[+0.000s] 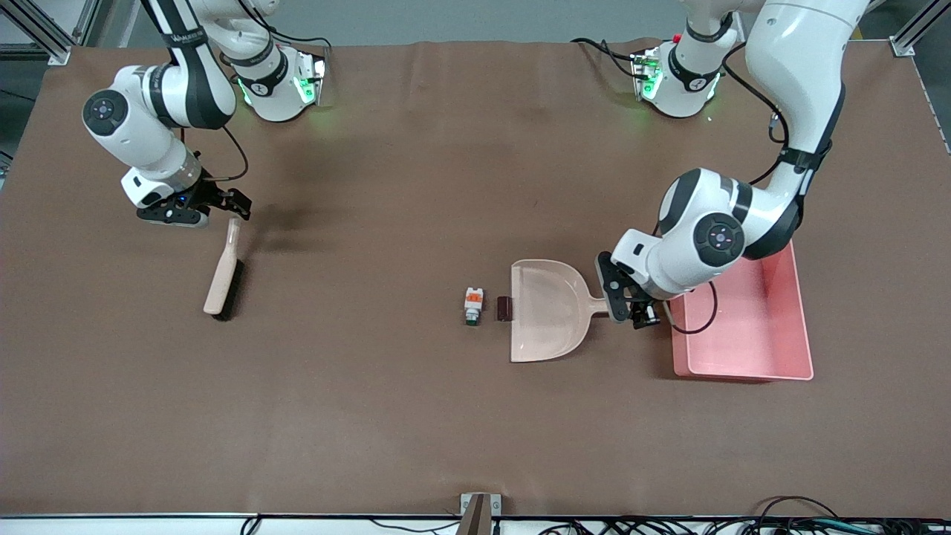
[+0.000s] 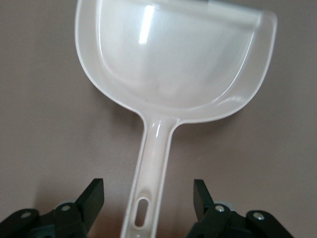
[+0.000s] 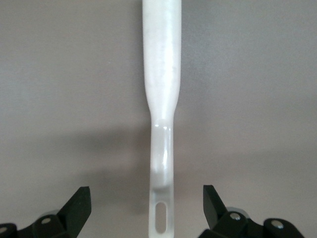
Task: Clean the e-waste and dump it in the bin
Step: 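Grasp the brush handle with the right gripper while the left grasps the dustpan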
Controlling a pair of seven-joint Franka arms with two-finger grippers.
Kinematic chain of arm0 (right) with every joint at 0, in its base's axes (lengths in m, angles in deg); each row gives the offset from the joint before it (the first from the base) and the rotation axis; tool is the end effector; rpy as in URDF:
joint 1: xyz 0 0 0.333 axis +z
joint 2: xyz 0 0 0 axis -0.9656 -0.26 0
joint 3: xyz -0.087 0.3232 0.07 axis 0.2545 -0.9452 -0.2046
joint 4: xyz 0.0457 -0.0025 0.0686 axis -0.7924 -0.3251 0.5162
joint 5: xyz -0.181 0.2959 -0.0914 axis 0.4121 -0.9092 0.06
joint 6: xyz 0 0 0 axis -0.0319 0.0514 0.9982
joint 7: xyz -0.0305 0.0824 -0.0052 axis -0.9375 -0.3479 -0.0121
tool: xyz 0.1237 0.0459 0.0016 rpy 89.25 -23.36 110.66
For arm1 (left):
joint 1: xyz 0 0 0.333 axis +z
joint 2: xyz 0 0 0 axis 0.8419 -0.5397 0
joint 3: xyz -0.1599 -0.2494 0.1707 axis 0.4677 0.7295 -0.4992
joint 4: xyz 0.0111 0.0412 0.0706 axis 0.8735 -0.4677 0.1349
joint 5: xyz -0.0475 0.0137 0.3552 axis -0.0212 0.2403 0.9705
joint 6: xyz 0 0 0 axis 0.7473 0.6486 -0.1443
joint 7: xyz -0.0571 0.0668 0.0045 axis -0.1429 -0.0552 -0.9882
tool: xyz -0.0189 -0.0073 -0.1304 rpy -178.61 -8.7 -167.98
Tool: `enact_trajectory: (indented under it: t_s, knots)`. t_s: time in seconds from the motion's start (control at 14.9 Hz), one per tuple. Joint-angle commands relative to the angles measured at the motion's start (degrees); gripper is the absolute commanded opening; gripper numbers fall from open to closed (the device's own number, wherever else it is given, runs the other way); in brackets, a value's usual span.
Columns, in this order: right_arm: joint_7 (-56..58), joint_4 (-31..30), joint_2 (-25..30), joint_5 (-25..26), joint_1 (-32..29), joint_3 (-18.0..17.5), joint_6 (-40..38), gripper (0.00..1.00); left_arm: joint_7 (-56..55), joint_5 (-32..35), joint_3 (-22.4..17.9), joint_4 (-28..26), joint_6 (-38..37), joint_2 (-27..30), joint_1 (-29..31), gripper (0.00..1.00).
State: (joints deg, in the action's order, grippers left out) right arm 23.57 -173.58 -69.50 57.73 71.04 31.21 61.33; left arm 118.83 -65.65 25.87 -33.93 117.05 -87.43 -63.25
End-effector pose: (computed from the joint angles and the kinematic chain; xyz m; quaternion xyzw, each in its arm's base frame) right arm 0.3769 -0.0217 0.3038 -0.9981 0.0614 -0.0020 0.0024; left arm 0.5864 -0.2262 0.2996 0.7551 -0.6547 0.0093 0.0326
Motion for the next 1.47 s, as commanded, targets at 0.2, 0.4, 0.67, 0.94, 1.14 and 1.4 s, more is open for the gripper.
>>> enact_trajectory:
  t_s: [0.2, 0.4, 0.67, 0.94, 1.14, 1.4]
  knots:
    - [-0.50, -0.62, -6.31, -0.20, -1.21, -0.44, 7.67, 1.00, 0.82, 4.06, 0.75, 0.03, 3.61, -2.59, -1.38, 0.77]
    - [-0.50, -0.62, -6.85, -0.20, -1.21, -0.44, 7.68, 0.90, 1.61, 4.41, 0.75, -0.14, 6.60, -4.26, -1.64, 0.77]
    - [-0.50, -0.53, -9.12, -0.20, -1.82, -0.44, 10.39, 0.83, 2.23, 4.59, 0.75, -0.14, 6.60, -4.97, -1.73, 0.74]
    - [-0.50, -0.53, -9.57, -0.20, -2.26, -0.44, 11.02, 0.72, 4.25, 4.59, 0.84, 0.03, 7.22, -5.58, -1.73, 0.65]
    - [-0.50, -0.53, -9.57, -0.20, -2.26, -0.44, 11.02, 0.61, 4.34, 4.59, 1.27, 0.12, 7.22, -5.85, -1.73, 0.57]
    - [-0.94, -0.44, -9.57, -0.20, -2.26, -0.44, 10.93, 0.48, 4.34, 4.59, 1.54, 0.03, 8.18, -6.28, -1.90, 0.50]
